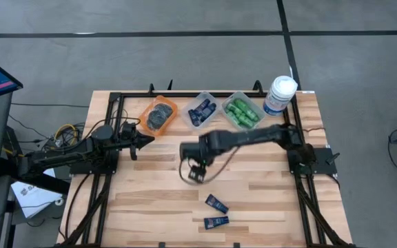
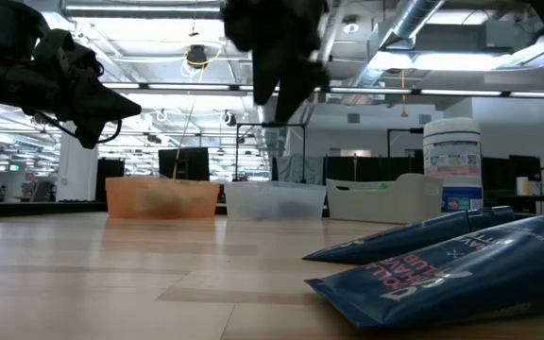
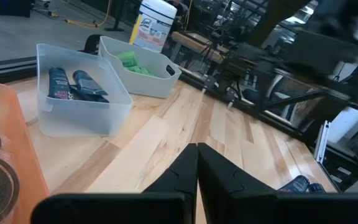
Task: Pick & Place Travel size toiletries
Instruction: Put the dark blue shave cream into the transparent bin
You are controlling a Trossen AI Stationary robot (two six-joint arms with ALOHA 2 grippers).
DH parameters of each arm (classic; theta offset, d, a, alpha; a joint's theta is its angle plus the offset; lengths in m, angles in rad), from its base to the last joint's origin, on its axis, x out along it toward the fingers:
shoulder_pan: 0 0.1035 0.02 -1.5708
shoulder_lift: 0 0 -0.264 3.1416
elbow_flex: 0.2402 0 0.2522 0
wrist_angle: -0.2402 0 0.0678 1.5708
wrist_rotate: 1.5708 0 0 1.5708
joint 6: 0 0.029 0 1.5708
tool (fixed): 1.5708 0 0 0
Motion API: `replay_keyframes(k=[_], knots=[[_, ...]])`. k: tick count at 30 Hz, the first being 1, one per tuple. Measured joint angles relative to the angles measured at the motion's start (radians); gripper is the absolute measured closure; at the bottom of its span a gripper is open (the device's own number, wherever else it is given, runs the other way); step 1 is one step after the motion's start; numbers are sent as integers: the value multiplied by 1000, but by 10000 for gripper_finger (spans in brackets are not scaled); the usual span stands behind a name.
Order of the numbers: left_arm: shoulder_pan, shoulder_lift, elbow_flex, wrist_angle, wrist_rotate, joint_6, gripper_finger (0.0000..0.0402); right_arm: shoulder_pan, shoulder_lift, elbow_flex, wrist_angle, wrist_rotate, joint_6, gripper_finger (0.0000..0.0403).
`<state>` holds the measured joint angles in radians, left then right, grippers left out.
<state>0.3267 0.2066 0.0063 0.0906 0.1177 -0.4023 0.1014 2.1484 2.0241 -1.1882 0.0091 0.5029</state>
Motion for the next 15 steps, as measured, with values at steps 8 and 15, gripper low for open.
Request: replay_keyframes(k=[8,15], knots=[[0,0,0,0,0,1,398,145,11,-25,-122,44,235,157],[0,0,0,1,0,1,398,272,13,-82,-87,-10,427,157]])
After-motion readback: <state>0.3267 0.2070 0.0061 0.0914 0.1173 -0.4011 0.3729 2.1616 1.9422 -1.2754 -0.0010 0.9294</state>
